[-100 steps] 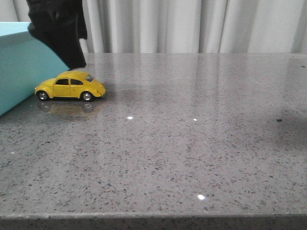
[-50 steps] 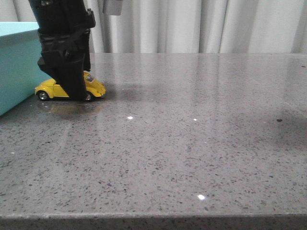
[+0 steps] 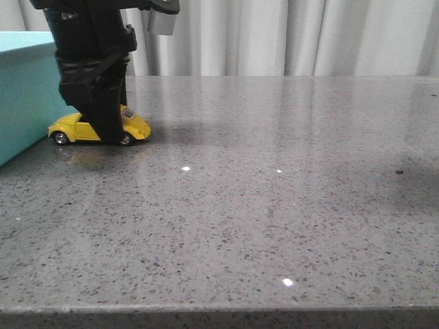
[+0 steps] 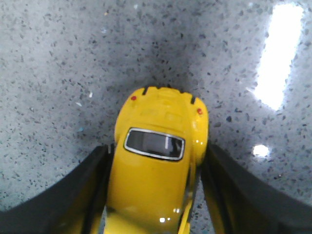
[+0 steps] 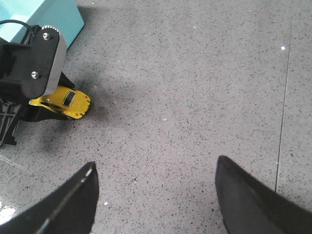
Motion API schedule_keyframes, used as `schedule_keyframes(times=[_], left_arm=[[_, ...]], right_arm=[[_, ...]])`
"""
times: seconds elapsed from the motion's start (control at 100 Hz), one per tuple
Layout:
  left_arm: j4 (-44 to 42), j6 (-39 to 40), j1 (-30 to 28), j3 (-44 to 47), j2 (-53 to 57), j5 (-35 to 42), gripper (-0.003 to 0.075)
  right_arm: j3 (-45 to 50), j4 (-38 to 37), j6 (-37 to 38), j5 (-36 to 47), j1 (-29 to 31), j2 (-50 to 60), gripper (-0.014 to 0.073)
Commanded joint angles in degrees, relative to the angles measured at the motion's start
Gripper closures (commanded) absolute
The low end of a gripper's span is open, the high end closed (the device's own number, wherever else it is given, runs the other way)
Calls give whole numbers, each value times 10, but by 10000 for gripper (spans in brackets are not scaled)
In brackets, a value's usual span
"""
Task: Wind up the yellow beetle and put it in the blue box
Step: 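Lower the left gripper onto the yellow car and grasp it, then lift the car with the left gripper and carry it over the blue box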
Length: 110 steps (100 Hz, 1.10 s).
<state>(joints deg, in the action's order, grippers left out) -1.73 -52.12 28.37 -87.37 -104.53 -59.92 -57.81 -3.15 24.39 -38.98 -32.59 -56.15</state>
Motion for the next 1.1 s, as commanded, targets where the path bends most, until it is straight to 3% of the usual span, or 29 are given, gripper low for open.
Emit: schedule_keyframes(times=[0.0,0.23,0.46,0.65,0.87,1.09], left_arm=[[2,2,0,-18,29,7,519],[2,13,1,-50,35,-1,541],[-4,92,1,-169,49,-29,541],[-68,196,-11,-267,68,-76,541],[-65,316,-103,-280,86,-128,541],[-45,425,-216,-252,86,-127,541]], right_arm=[[-15,-4,-5,42,-2,11,88],[-15,-4,-5,45,-2,11,88],[-15,-4,-5,52,-2,11,88],[-15,-4,-5,67,-2,11,88],[-15,-4,-5,67,-2,11,88],[-15,-4,-5,67,-2,11,88]])
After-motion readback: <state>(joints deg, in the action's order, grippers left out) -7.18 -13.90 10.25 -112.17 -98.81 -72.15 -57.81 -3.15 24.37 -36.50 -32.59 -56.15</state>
